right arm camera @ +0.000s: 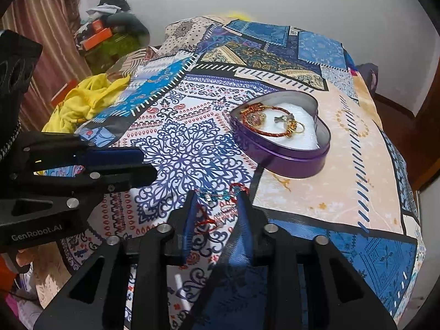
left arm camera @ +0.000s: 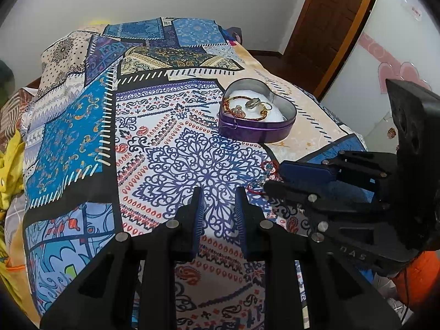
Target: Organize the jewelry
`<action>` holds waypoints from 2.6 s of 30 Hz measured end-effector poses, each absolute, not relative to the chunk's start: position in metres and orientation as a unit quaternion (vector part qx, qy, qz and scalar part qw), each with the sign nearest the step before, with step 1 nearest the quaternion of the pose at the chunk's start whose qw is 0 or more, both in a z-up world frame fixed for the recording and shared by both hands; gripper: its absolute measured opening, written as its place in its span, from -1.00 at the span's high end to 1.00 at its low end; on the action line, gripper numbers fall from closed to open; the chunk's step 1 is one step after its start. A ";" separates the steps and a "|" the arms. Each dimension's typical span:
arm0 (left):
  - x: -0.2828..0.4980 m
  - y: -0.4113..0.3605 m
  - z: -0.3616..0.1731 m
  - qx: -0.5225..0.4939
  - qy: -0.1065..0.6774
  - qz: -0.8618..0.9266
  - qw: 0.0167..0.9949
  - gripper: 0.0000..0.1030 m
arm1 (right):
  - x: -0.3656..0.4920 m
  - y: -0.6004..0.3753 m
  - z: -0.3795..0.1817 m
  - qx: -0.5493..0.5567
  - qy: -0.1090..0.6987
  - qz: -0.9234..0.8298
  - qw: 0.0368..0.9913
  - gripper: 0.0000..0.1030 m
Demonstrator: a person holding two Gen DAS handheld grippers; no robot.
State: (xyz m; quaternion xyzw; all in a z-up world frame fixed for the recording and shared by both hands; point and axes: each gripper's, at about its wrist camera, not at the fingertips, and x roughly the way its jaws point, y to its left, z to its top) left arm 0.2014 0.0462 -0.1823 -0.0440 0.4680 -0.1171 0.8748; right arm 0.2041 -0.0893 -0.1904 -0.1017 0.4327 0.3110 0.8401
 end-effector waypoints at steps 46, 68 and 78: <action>0.242 -0.012 -0.208 0.023 0.502 -0.174 0.847 0.63 | 0.216 -0.152 -0.173 -0.044 0.401 0.254 0.879 0.94; 0.227 0.019 -0.132 -0.010 0.402 -0.143 0.904 0.90 | 0.221 -0.146 -0.146 -0.036 0.366 0.259 0.893 0.94; 0.233 0.021 -0.098 -0.007 0.359 -0.137 0.923 0.90 | 0.228 -0.138 -0.128 -0.033 0.339 0.267 0.901 0.94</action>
